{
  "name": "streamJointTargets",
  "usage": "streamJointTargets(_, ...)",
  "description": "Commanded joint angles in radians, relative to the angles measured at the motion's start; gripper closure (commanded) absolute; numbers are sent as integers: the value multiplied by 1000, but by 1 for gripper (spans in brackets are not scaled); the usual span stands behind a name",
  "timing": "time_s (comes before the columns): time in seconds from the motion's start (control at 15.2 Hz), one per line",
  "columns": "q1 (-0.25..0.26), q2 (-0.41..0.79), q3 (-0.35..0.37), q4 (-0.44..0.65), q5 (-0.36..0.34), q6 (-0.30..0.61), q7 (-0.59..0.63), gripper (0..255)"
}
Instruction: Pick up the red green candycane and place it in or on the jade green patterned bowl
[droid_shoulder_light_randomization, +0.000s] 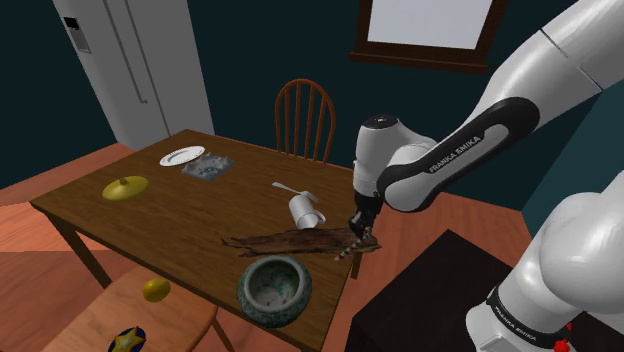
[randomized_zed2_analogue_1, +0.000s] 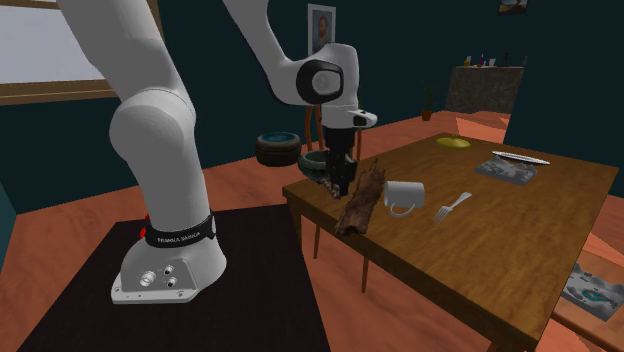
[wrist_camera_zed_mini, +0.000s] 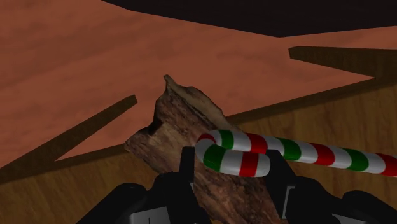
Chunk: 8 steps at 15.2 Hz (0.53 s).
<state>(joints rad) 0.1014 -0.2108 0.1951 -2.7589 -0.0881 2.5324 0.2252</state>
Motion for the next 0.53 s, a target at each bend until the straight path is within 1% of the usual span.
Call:
streamJointTargets(0.0, 6, -31, -3, 6, 13, -36, -12, 255)
streamJointTargets(0.46, 20, -124, -15, 36, 43, -158, -41, 255)
